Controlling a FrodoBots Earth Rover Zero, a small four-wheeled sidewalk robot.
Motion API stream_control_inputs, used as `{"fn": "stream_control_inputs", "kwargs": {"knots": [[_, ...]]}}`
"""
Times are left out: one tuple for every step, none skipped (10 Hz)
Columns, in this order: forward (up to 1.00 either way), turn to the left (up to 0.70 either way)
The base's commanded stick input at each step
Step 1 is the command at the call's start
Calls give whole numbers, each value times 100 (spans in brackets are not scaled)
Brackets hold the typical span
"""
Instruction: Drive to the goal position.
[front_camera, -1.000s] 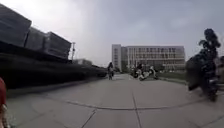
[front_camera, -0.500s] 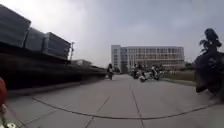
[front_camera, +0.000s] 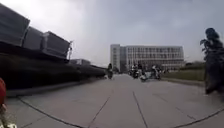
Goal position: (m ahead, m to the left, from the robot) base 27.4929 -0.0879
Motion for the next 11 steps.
{"fn": "stream_control_inputs", "kwargs": {"knots": [[70, 0], [70, 0], [70, 0], [70, 0], [70, 0], [70, 0], [70, 0], [70, 0], [70, 0], [70, 0], [70, 0]]}}
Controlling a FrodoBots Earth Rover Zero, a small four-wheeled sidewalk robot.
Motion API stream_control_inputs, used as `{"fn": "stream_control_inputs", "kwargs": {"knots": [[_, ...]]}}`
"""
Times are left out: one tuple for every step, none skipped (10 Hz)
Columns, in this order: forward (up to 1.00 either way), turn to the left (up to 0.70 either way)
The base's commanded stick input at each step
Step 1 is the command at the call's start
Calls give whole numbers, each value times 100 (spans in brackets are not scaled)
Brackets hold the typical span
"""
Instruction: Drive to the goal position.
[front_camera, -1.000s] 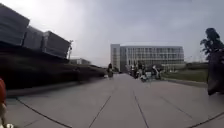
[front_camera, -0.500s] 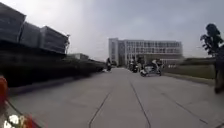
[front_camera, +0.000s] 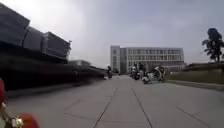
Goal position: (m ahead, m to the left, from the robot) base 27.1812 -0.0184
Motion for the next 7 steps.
{"fn": "stream_control_inputs", "kwargs": {"knots": [[70, 0], [70, 0], [70, 0], [70, 0], [70, 0], [70, 0], [70, 0]]}}
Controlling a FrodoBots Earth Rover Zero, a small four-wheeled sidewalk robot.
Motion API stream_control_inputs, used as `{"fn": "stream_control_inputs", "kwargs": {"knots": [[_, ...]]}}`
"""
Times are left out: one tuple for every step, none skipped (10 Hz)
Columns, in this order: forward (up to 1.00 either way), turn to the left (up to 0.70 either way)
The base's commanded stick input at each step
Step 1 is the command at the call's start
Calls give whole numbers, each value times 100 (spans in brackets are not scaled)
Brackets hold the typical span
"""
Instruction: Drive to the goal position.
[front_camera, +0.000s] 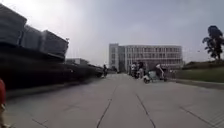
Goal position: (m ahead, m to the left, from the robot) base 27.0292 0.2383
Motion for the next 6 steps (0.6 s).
{"fn": "stream_control_inputs", "kwargs": {"knots": [[70, 0], [70, 0], [70, 0], [70, 0], [70, 0], [70, 0]]}}
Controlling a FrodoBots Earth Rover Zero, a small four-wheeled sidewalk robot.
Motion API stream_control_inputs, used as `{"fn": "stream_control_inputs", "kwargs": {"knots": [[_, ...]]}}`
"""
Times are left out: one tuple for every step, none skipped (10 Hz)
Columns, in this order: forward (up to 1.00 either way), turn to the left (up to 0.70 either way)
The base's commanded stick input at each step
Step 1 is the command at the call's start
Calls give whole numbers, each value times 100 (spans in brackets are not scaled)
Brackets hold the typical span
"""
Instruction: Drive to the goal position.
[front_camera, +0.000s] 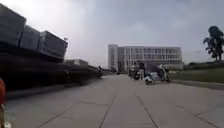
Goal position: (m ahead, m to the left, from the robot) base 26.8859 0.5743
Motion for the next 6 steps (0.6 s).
{"fn": "stream_control_inputs", "kwargs": {"knots": [[70, 0], [70, 0], [70, 0], [70, 0], [70, 0], [70, 0]]}}
